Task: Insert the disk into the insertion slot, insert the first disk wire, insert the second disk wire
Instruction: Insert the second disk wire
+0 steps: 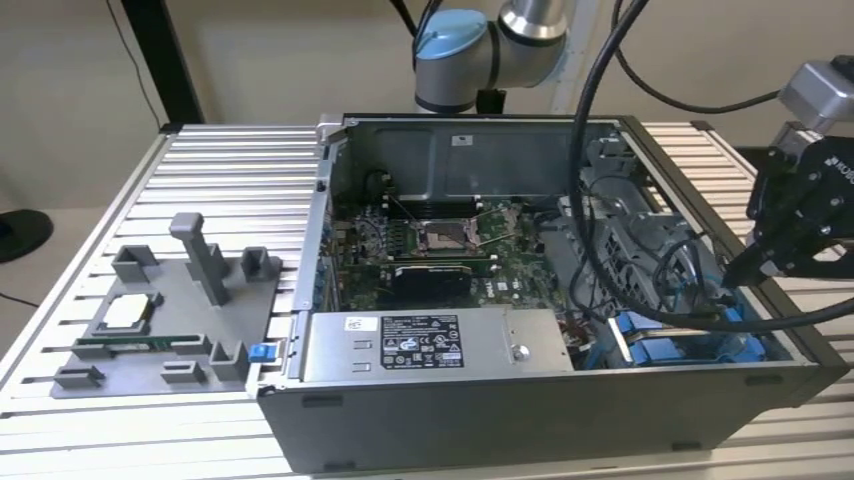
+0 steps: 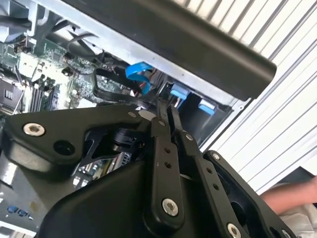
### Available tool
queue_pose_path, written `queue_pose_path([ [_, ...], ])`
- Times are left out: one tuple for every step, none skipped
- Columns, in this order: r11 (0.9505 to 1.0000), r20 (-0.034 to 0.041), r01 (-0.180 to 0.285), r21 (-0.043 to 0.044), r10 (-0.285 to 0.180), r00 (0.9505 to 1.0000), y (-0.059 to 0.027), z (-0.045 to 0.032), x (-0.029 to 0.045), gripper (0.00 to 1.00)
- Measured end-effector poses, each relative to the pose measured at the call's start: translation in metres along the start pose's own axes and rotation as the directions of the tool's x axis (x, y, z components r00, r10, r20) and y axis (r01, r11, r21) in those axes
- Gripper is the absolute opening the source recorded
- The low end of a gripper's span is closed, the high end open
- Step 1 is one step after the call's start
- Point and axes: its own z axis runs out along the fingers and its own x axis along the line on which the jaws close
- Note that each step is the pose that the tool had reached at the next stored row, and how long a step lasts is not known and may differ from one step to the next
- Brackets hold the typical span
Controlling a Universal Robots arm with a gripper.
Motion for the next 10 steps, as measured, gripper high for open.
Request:
queue_pose_path([
  [1.0000, 0.0000, 0.000, 0.0009, 0.000, 1.0000, 0.0038, 0.0002, 0.0004, 0.00],
  [1.0000, 0.0001, 0.000, 0.0021, 0.000, 1.0000, 0.0080, 0.0006, 0.0008, 0.00],
  [1.0000, 0.0002, 0.000, 0.0031, 0.000, 1.0000, 0.0117, 0.0009, 0.0012, 0.00],
  [1.0000, 0.0003, 0.000, 0.0043, 0.000, 1.0000, 0.0157, 0.0013, 0.0016, 0.00],
  [1.0000, 0.0004, 0.000, 0.0055, 0.000, 1.0000, 0.0198, 0.0018, 0.0020, 0.00],
  [1.0000, 0.0004, 0.001, 0.0067, -0.001, 1.0000, 0.0241, 0.0022, 0.0024, 0.00],
  [1.0000, 0.0007, 0.001, 0.0080, -0.001, 1.0000, 0.0280, 0.0027, 0.0029, 0.00],
  [1.0000, 0.0009, 0.001, 0.0097, -0.001, 1.0000, 0.0321, 0.0032, 0.0033, 0.00],
  [0.9999, 0.0010, 0.001, 0.0128, -0.001, 1.0000, 0.0359, 0.0035, 0.0037, 0.00],
  [0.9998, 0.0015, 0.002, 0.0183, -0.002, 1.0000, 0.0376, 0.0038, 0.0039, 0.00],
])
